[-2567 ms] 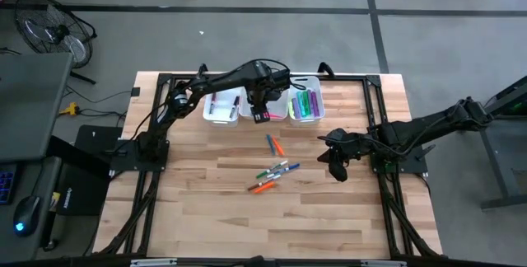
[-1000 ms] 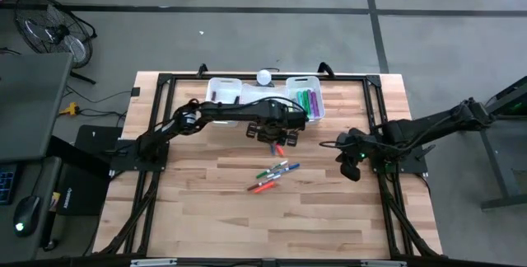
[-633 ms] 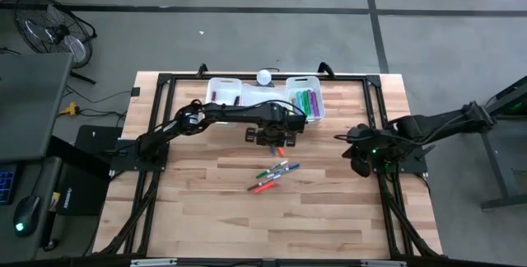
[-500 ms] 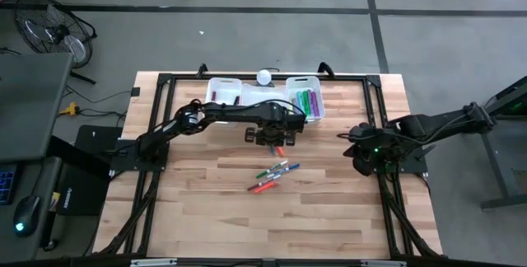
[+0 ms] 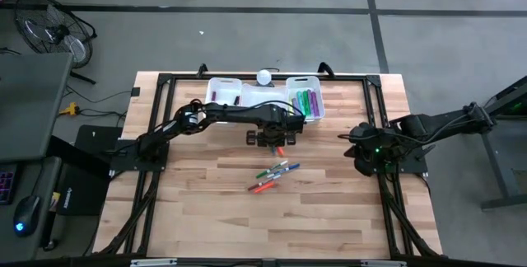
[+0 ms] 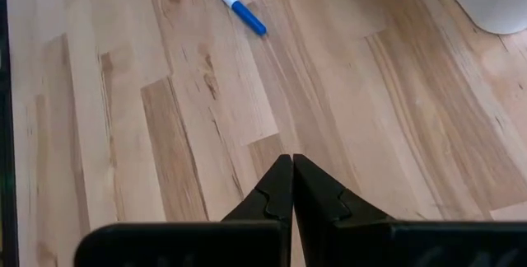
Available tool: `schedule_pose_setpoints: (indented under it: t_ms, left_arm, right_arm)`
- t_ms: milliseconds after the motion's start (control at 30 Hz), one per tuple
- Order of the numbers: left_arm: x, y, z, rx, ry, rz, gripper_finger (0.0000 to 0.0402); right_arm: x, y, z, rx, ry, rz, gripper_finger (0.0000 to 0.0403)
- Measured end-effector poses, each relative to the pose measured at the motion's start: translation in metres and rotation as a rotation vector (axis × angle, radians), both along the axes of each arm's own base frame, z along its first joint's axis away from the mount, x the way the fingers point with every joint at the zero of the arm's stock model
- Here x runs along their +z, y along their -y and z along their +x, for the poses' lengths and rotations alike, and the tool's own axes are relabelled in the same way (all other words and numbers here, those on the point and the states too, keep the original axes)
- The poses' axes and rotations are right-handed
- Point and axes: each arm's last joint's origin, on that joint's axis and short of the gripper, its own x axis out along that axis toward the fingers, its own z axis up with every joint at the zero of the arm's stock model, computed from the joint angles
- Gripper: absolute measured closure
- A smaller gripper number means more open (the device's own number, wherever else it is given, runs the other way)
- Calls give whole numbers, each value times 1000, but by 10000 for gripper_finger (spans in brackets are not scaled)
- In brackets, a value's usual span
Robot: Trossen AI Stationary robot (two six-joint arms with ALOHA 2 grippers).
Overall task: Pick & Place Markers
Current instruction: Put the blue pen into the middle white bin
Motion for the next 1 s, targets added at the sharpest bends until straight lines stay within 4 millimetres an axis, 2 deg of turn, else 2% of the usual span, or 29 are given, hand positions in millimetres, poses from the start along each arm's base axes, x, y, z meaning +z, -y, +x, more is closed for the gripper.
schedule_pose_setpoints:
  t_ms: [900,1000]
  left_arm:
    - [0,-10,-3,52,-23,48,247]
    - [-5,-10,-3,57,-23,34,247]
  right_arm:
    - [-1,0,-2,14,-28,14,402]
    - [-1,0,-2,16,-27,12,402]
